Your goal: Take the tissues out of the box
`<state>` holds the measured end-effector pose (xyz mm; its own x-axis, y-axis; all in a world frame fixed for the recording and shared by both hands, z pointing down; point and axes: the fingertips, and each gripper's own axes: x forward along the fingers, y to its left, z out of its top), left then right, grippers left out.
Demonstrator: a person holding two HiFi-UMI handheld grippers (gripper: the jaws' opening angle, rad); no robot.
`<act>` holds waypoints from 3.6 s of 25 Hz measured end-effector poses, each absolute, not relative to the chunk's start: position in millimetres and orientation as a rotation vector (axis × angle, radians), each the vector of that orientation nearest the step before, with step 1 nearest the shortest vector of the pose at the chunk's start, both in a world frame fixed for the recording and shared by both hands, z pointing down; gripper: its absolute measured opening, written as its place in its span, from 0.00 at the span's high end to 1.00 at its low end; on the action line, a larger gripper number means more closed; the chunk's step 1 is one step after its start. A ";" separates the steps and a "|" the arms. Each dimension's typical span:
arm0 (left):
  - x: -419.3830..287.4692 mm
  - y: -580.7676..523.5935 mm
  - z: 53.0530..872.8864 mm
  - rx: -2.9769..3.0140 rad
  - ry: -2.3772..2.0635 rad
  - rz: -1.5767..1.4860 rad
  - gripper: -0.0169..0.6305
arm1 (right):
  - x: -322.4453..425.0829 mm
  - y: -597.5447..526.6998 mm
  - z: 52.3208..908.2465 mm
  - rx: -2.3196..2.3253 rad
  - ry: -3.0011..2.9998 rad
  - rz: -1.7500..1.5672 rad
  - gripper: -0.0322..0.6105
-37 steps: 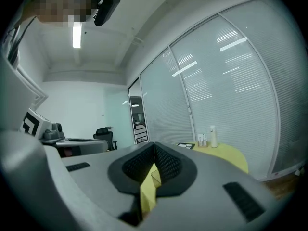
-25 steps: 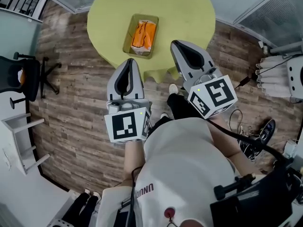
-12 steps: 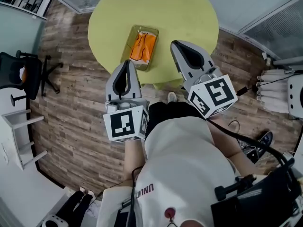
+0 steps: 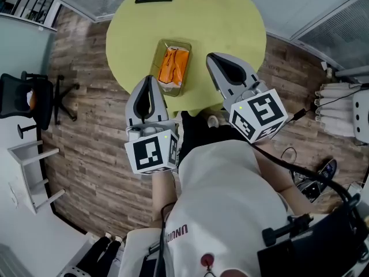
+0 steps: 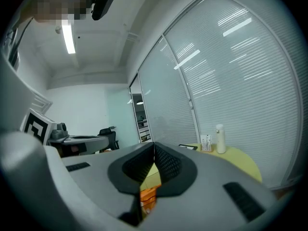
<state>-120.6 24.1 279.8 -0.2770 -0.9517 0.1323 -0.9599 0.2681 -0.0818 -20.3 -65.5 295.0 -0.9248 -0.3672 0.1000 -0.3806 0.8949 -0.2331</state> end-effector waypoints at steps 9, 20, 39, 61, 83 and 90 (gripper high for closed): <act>-144.1 -14.7 288.2 1.953 -2.351 0.256 0.95 | -42.0 -91.4 290.4 0.693 -3.011 0.380 0.92; -162.1 -45.8 343.6 1.989 -2.137 0.321 0.95 | -59.4 -114.8 303.4 0.823 -2.946 0.396 0.92; -163.5 -67.3 430.0 2.001 -1.804 0.524 0.75 | -66.1 -124.5 320.0 0.980 -2.847 0.439 0.92; -150.2 -77.7 494.1 1.909 -1.574 0.734 0.74 | -47.9 -133.9 330.1 1.090 -2.773 0.479 0.92; -154.0 -82.1 532.7 1.830 -1.519 0.969 0.74 | -40.5 -136.4 334.8 1.142 -2.731 0.476 0.92; -152.0 -83.5 537.9 1.802 -1.511 1.013 0.74 | -39.5 -137.2 335.8 1.148 -2.728 0.481 0.92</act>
